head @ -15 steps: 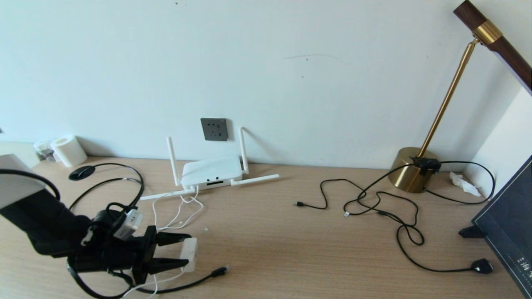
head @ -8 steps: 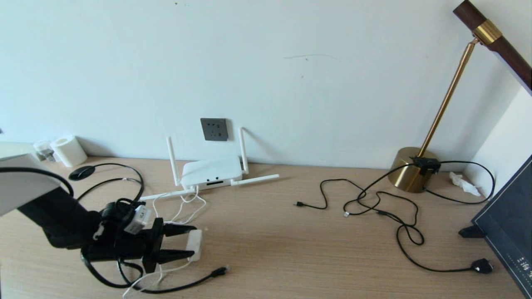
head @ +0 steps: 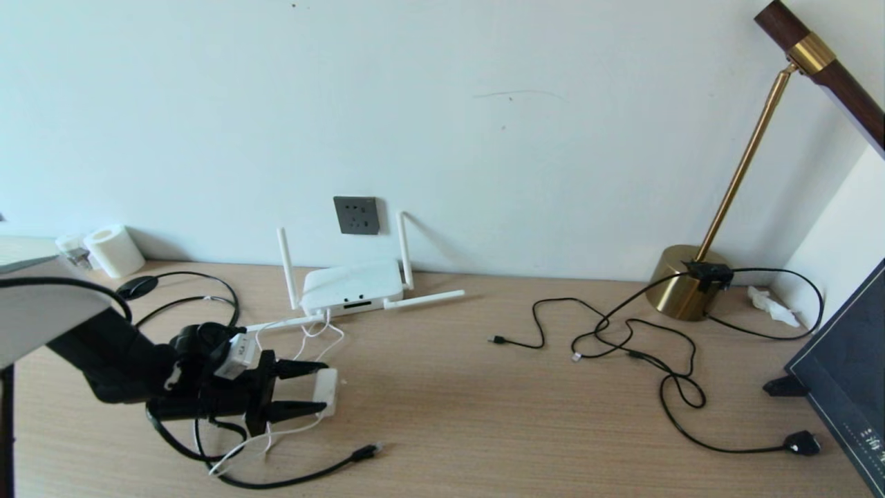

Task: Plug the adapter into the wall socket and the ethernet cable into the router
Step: Plug plug into socket

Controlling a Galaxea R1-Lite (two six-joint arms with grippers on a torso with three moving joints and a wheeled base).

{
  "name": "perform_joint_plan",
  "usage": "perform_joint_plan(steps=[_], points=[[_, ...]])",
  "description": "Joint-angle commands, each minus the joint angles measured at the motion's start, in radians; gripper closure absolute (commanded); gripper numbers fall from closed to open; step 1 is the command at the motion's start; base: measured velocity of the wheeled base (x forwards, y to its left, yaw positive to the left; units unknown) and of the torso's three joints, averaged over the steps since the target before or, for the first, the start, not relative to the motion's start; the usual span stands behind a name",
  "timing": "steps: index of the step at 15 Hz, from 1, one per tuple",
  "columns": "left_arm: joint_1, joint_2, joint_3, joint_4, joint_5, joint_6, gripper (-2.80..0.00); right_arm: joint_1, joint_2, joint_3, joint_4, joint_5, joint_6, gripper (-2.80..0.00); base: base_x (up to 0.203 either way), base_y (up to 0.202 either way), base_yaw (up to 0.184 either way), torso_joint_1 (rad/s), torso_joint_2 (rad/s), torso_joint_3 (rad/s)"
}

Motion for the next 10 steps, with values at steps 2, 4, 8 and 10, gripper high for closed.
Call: perform_joint_plan(steps=[2,4,8,10], points=[[0.002,0.037,-0.033,-0.001,-0.007,0.007,0.0,0.0,0.0,0.0,0.0,0.0,0.001,0.0,0.0,0.0,0.0,0.0,0.0,0.0],[0.002,0.046,-0.049,0.001,-0.007,0.007,0.0,0.0,0.0,0.0,0.0,0.0,0.001,0.0,0.0,0.0,0.0,0.0,0.0,0.0],[0.0,0.036,-0.051,0.005,-0.012,0.006,-2.8,0.0,0.0,0.0,0.0,0.0,0.001,0.0,0.0,0.0,0.0,0.0,0.0,0.0],[0.002,0.035,-0.047,0.007,-0.019,0.006,-2.8,0.0,0.0,0.0,0.0,0.0,0.001,0.0,0.0,0.0,0.0,0.0,0.0,0.0]])
